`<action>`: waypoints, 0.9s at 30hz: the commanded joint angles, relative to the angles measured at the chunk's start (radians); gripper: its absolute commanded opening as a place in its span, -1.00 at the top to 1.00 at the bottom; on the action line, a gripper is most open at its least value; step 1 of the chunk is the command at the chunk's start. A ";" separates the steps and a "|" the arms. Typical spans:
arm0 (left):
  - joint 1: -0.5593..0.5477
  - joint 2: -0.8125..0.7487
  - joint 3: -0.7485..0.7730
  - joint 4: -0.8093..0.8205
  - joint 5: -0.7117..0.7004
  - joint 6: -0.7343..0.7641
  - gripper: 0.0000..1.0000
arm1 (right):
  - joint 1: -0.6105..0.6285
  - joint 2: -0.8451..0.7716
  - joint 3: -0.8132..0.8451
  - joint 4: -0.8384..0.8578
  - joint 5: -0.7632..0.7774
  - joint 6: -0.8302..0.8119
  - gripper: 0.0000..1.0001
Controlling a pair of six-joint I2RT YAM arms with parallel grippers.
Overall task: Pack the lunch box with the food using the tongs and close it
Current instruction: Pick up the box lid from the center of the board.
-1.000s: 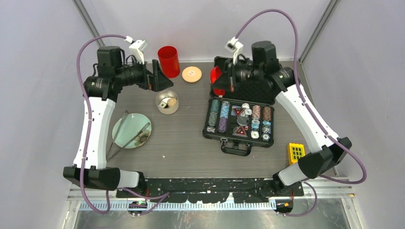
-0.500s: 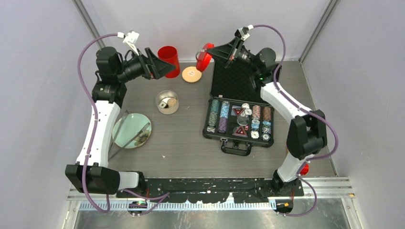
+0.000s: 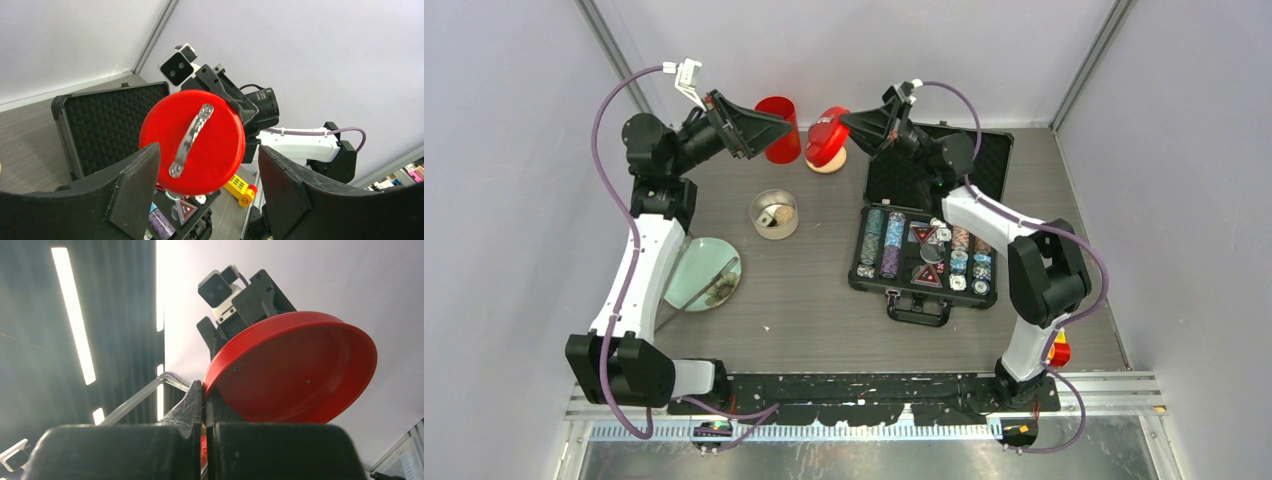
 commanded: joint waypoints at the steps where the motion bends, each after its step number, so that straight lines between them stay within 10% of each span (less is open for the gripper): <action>1: -0.029 -0.019 -0.032 0.095 0.021 -0.012 -0.43 | 0.036 -0.047 -0.023 0.086 0.044 0.016 0.99; 27: -0.104 -0.005 -0.227 0.377 -0.080 -0.103 0.19 | 0.124 -0.059 -0.060 0.078 0.200 0.139 0.99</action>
